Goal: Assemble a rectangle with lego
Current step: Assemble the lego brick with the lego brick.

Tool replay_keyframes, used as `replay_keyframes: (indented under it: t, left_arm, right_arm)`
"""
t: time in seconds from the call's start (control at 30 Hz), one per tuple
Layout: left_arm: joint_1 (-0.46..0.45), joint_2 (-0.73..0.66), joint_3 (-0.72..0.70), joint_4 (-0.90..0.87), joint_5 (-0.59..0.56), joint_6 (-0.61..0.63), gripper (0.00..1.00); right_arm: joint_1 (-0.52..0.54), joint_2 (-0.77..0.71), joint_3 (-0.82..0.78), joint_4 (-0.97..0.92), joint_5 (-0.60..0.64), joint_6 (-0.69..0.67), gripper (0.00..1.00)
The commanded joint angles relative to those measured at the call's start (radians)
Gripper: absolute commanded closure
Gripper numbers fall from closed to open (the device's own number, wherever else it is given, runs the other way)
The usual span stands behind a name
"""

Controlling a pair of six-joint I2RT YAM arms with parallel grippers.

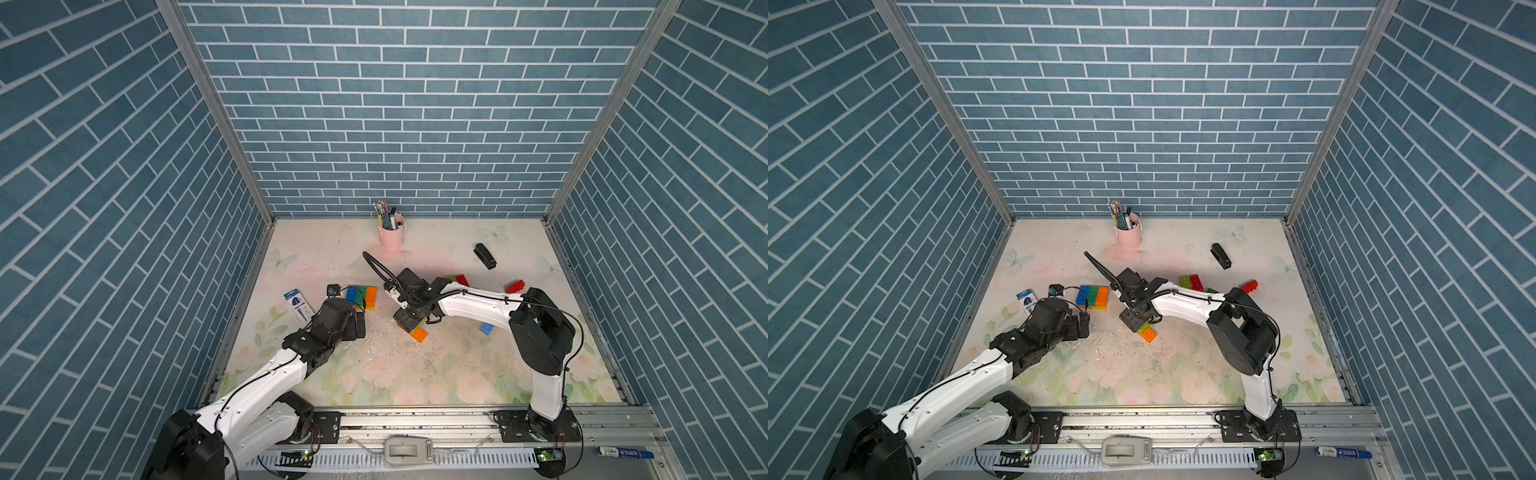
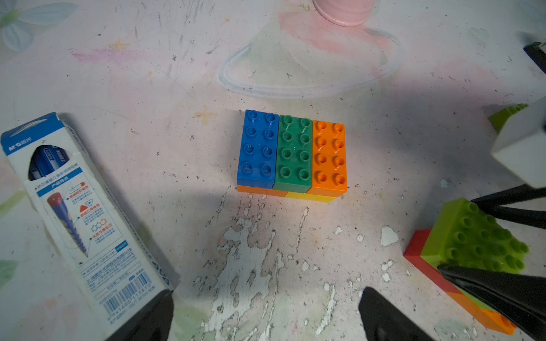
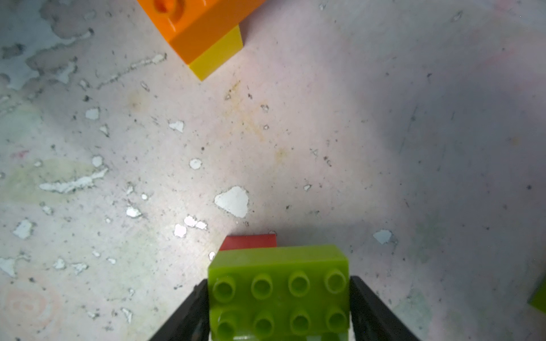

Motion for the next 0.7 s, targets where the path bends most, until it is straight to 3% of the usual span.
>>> replay_keyframes:
  t: [0.0, 0.17, 0.43, 0.67]
  left_arm:
    - [0.006, 0.000, 0.017, 0.010, 0.007, 0.012, 0.01]
    - [0.006, 0.005, 0.018, 0.014, 0.011, 0.012, 0.01]
    - [0.006, 0.024, 0.024, 0.023, 0.029, 0.001, 0.01]
    - [-0.016, 0.111, 0.055, 0.059, 0.137, -0.024, 0.01]
  right_arm:
    - [0.004, 0.017, 0.028, -0.054, 0.006, -0.009, 0.23]
    - [0.000, 0.011, 0.040, -0.064, 0.006, -0.010, 0.16]
    - [-0.017, -0.079, 0.068, -0.070, -0.005, 0.022, 0.14]
    - [-0.108, -0.193, 0.052, -0.115, -0.080, 0.196, 0.17]
